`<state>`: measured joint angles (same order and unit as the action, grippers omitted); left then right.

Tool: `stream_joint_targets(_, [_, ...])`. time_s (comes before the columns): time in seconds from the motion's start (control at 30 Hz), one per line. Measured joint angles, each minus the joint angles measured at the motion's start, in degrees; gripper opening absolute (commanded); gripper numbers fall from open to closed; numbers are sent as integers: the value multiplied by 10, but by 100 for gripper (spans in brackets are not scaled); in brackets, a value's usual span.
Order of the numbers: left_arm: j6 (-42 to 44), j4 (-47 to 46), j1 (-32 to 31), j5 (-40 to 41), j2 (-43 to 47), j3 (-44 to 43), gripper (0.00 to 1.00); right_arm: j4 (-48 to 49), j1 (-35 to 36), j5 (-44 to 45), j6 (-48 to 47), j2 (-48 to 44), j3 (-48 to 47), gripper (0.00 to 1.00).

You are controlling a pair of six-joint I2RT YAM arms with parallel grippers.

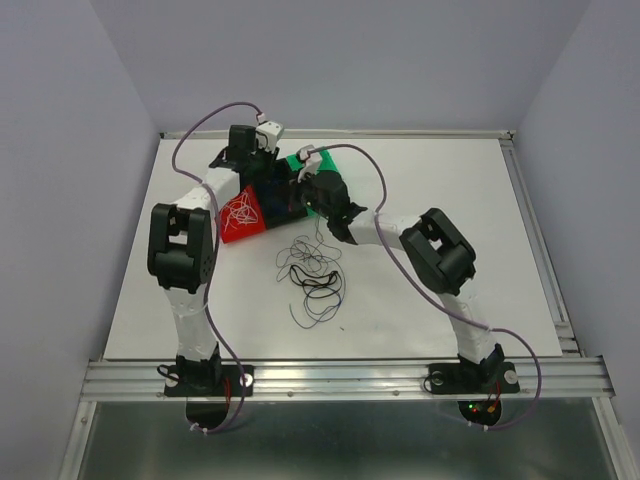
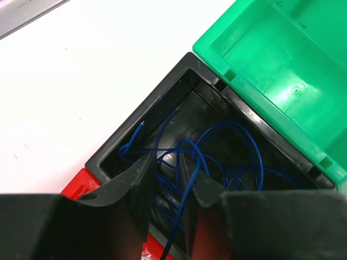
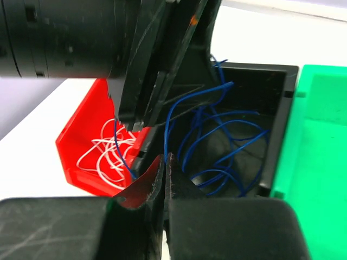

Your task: Untangle the cables

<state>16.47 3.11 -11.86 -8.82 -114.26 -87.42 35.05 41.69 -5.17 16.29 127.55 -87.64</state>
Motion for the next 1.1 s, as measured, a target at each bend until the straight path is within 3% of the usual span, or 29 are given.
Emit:
stream_joint_targets(0.17, [-6,10,6,-27,20,5,48,-5,9,38,9,2,-1,0])
stream_joint_targets(0.4, [-14,25,7,-62,46,15,49,-38,5,92,21,49,-55,1])
stream_joint_targets(0.87, [-20,26,11,-71,140,65,49,-141,0,110,45,151,-190,0])
stream_joint_targets(0.9, [-19,24,11,-68,148,68,49,-145,0,113,45,151,-191,1])
stream_joint_targets(0.97, [-16,22,15,-64,160,73,49,-151,0,117,43,151,-192,16])
stream_joint_targets(1.1, [-7,12,27,-57,179,99,49,-151,0,122,37,150,-191,32])
